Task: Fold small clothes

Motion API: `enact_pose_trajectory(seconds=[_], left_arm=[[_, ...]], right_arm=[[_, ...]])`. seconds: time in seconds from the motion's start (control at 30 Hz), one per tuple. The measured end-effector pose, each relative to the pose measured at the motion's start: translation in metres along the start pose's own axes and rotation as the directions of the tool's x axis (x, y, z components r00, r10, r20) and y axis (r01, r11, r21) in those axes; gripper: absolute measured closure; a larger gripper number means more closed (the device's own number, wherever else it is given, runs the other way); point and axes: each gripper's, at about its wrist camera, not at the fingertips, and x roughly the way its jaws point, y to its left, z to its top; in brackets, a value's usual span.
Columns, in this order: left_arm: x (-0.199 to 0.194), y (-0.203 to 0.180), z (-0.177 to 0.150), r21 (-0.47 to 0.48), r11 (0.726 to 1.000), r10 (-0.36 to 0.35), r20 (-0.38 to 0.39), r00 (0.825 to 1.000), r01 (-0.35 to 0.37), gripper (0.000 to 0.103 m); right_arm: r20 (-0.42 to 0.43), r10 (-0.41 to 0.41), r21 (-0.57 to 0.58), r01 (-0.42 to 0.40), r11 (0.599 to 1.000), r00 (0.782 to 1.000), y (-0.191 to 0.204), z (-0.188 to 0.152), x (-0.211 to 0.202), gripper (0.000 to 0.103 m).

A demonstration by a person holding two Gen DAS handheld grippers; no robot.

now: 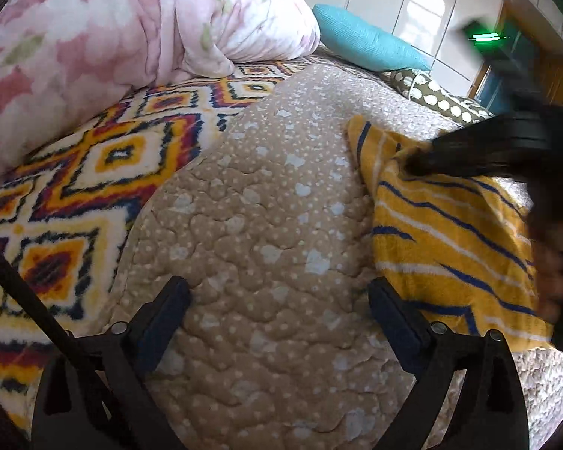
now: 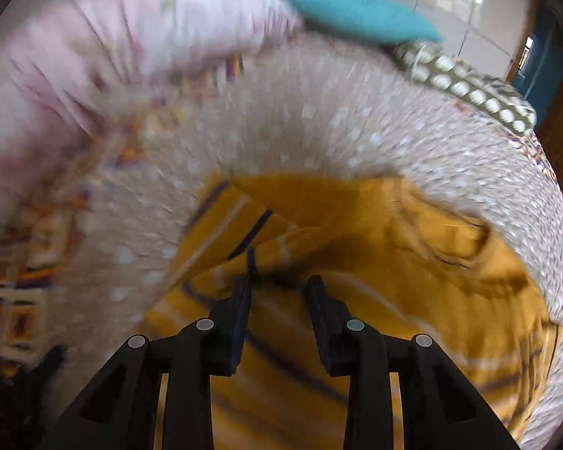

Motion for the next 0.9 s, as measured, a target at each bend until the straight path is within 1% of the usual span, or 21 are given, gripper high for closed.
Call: enact_pose_trajectory(seconds=[0.03,0.1,0.13,0.17,0.23,0.3,0.37,0.4,0.47,0.53,0.57,0.63,0.67,0.7,0.8,0.83,0.87,0.9], left_arm=[[-0.002,0.002,0.000,0.000,1.000,-0.015,0.001,1.000,0.015,0.007],[-0.004,0.005,0.000,-0.005,0.999,-0.034,0.001,0.999,0.034,0.007],[-0.005,0.006,0.001,-0.008,0.999,-0.044,0.001,0.999,0.044,0.007],[-0.006,0.008,0.001,-0.011,0.999,-0.049,0.001,0.999,0.049,0.007],[-0.008,0.010,0.001,-0.017,0.998,-0.061,-0.003,0.998,0.061,0.007],[-0.011,0.012,0.002,-0.020,0.998,-0.067,0.001,0.998,0.067,0.007],[-0.017,0.016,0.002,-0.019,0.998,-0.056,0.018,0.998,0.056,0.007],[-0.021,0.018,0.002,-0.019,0.999,-0.046,0.023,0.999,0.046,0.007],[-0.026,0.024,0.003,-0.027,0.999,-0.028,0.028,0.999,0.029,0.007],[-0.029,0.034,0.005,-0.049,0.999,0.006,0.029,1.000,-0.005,0.007],[-0.030,0.040,0.007,-0.069,0.997,0.028,0.026,0.999,-0.026,0.007],[-0.032,0.052,0.009,-0.117,0.992,0.055,0.025,0.998,-0.052,0.008],[-0.032,0.059,0.010,-0.144,0.988,0.058,0.022,0.998,-0.055,0.007],[-0.032,0.065,0.010,-0.169,0.984,0.061,0.019,0.998,-0.057,0.008],[-0.031,0.081,0.010,-0.228,0.971,0.078,0.009,0.997,-0.074,0.008],[-0.030,0.084,0.010,-0.238,0.968,0.081,0.007,0.997,-0.077,0.008],[-0.030,0.086,0.010,-0.244,0.966,0.086,0.006,0.996,-0.081,0.008],[-0.028,0.087,0.011,-0.246,0.965,0.091,0.007,0.996,-0.086,0.008]], right_arm=[[-0.003,-0.010,-0.016,0.010,1.000,1.000,0.007,0.006,0.008,0.071],[0.014,-0.027,-0.041,0.028,0.999,1.000,0.023,0.021,0.019,0.078],[0.027,-0.020,-0.048,0.021,0.999,0.999,0.030,0.027,0.021,0.083],[0.028,-0.003,-0.052,0.004,0.999,1.000,0.033,0.032,0.024,0.081],[0.019,-0.001,-0.064,0.002,0.998,1.000,0.040,0.041,0.027,0.081],[0.041,0.044,-0.050,-0.042,0.998,0.998,0.037,0.044,0.011,0.081],[0.096,0.086,-0.021,-0.085,0.996,0.992,0.029,0.038,-0.015,0.081],[0.116,0.101,-0.009,-0.101,0.995,0.988,0.024,0.031,-0.030,0.081],[0.117,0.099,-0.019,-0.097,0.995,0.988,0.020,0.010,-0.053,0.081],[0.102,0.112,-0.050,-0.108,0.993,0.988,0.023,-0.011,-0.064,0.081],[0.094,0.125,-0.056,-0.121,0.991,0.988,0.024,-0.028,-0.067,0.081],[0.077,0.173,-0.049,-0.170,0.984,0.982,0.027,-0.054,-0.067,0.081],[0.084,0.200,-0.048,-0.196,0.979,0.976,0.029,-0.068,-0.068,0.081],[0.098,0.205,-0.053,-0.201,0.978,0.974,0.031,-0.078,-0.069,0.081],[0.155,0.194,-0.118,-0.177,0.977,0.969,0.048,-0.108,-0.079,0.081],[0.162,0.197,-0.146,-0.174,0.974,0.967,0.055,-0.115,-0.082,0.077],[0.168,0.191,-0.179,-0.160,0.971,0.967,0.063,-0.122,-0.086,0.070],[0.180,0.170,-0.227,-0.127,0.966,0.969,0.072,-0.130,-0.089,0.065]])
